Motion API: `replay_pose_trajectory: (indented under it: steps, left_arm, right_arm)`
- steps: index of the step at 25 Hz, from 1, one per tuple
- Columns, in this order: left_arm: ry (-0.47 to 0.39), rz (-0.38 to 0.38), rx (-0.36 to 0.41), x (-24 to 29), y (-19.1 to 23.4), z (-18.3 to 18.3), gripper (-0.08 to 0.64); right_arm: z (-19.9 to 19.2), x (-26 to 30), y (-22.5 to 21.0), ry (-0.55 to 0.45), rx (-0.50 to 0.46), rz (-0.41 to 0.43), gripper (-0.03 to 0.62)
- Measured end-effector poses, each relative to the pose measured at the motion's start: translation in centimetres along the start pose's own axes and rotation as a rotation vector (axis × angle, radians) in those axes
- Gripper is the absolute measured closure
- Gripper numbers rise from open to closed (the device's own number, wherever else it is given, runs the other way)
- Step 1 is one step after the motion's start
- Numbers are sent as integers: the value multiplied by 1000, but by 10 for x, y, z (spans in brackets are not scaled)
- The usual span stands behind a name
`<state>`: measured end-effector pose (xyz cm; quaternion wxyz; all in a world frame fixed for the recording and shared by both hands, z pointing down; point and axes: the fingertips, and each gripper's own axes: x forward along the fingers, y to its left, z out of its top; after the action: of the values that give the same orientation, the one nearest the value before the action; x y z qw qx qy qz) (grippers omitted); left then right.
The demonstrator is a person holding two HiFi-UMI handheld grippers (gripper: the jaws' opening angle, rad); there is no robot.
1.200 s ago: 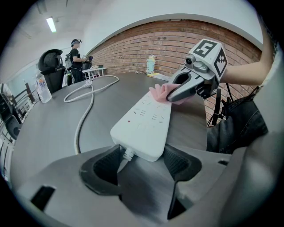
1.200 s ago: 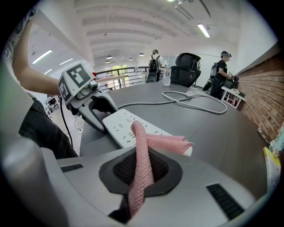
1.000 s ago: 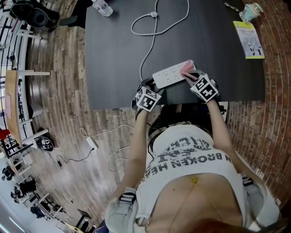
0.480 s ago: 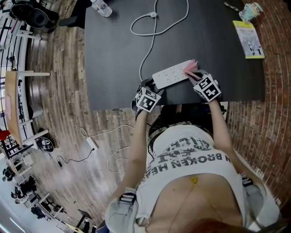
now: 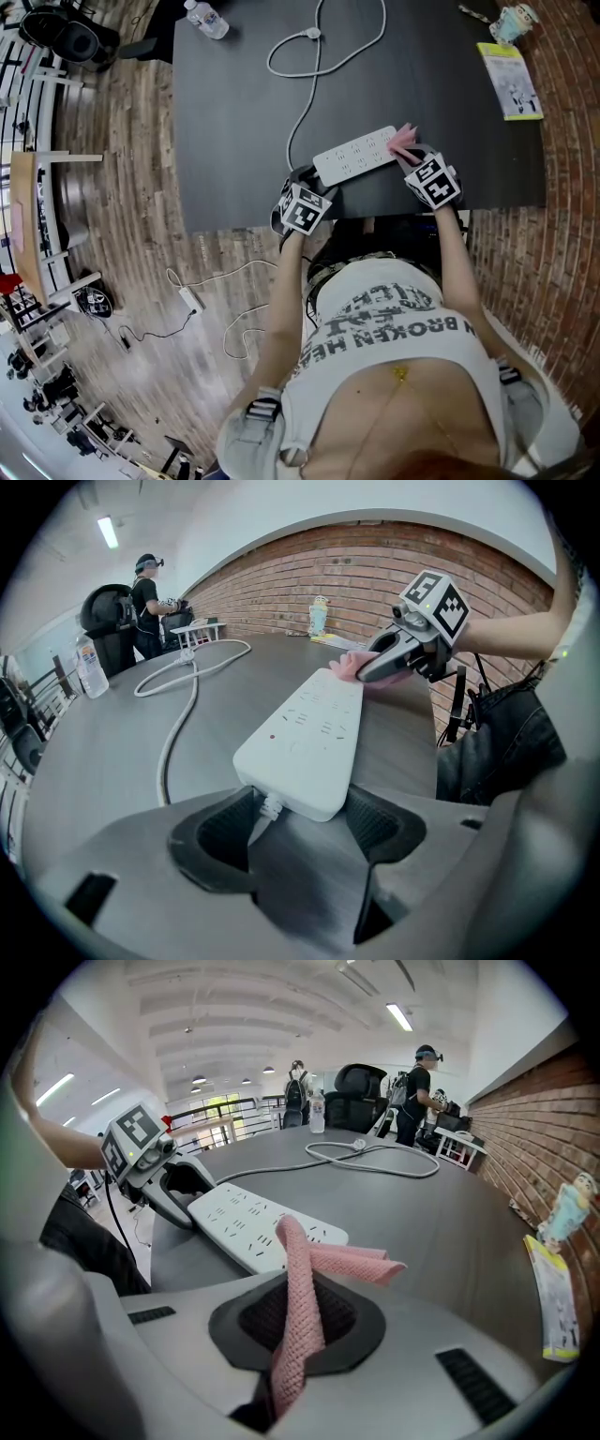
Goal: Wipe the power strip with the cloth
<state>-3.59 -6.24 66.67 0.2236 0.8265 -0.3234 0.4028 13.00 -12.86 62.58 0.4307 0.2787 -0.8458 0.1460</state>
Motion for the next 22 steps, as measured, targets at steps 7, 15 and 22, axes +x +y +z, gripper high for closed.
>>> replay_pose_trajectory:
  steps: [7, 15, 22]
  left_arm:
    - [-10, -2, 5, 1, 0, 1, 272]
    - [-6, -5, 1, 2, -2, 0, 272]
    - [-13, -2, 5, 1, 0, 1, 272]
  right_arm:
    - [-7, -4, -7, 21, 29, -19, 577]
    - [-7, -4, -8, 43, 30, -19, 575]
    - [-6, -1, -8, 86, 10, -29, 577]
